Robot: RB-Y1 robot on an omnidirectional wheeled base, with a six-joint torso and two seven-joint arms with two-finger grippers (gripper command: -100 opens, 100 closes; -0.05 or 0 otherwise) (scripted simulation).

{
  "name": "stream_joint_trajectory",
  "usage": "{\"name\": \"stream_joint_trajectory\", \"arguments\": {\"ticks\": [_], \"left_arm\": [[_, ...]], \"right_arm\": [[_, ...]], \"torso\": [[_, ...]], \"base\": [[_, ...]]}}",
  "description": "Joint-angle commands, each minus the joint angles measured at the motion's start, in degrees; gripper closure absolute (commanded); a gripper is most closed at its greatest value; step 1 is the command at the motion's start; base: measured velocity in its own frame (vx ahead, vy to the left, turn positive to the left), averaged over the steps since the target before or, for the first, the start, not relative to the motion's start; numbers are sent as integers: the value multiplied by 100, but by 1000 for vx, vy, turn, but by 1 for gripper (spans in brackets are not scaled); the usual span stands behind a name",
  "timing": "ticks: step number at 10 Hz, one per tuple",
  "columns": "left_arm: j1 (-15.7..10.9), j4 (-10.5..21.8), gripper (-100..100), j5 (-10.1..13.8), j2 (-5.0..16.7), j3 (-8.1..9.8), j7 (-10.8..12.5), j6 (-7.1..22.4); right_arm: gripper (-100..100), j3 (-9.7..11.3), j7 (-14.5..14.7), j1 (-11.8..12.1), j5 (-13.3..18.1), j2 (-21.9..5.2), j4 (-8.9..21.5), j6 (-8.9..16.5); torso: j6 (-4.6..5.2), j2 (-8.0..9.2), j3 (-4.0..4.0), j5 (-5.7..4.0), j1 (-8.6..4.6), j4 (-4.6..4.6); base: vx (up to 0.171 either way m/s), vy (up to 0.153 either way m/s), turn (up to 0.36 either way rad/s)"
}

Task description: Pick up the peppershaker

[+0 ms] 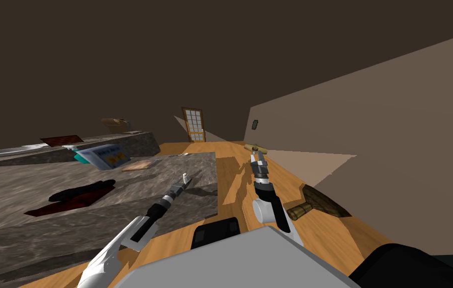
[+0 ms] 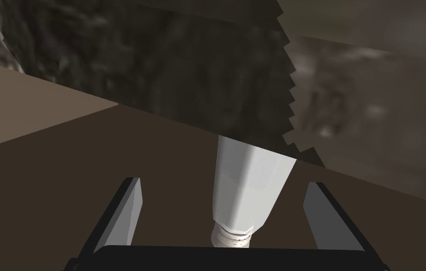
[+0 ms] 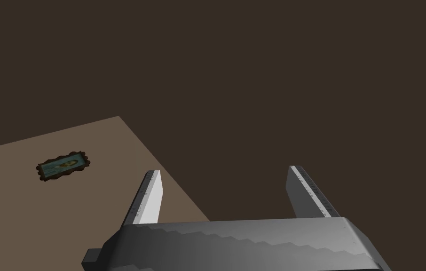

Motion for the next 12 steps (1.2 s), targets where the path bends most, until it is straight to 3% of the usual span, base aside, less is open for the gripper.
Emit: {"name": "stream_joint_trajectory", "arguments": {"ticks": [1,3,4,5,7,8,9,10,12], "left_arm": [[-286,286,-100,86,-42,-143,-68,-96],[-619,622,-100,86,-42,-143,-68,-96],[-619,688,-100,86,-42,-143,-68,-96],[-862,901,-100,162,-97,-292,-138,-162],[-1140,1194,-100,162,-97,-292,-138,-162],[-1140,1240,-100,162,-97,-292,-138,-162],[-1390,1462,-100,238,-151,-442,-209,-228],[-1570,1594,-100,238,-151,-442,-209,-228],[-1660,1791,-100,238,-151,-442,-209,-228]], "right_arm": [[0,0,0,0,0,0,0,0],[0,0,0,0,0,0,0,0],[0,0,0,0,0,0,0,0],[0,0,0,0,0,0,0,0],[0,0,0,0,0,0,0,0],[0,0,0,0,0,0,0,0],[0,0,0,0,0,0,0,0],[0,0,0,0,0,0,0,0],[0,0,0,0,0,0,0,0]], "torso": [[0,0,0,0,0,0],[-1,8,4,0,-1,1],[0,3,1,0,1,0],[-2,-4,-3,0,2,-1],[-1,8,4,0,2,1],[-1,1,1,0,0,0],[-2,-6,-3,0,-1,-2],[-3,2,1,0,-1,-1],[-1,3,2,0,-1,0]], "base": [[-48,0,113],[-46,3,27],[-9,8,-11],[-50,9,126],[-44,7,26],[-5,0,-15],[-46,1,117],[-60,-2,70],[-19,4,-10]]}}
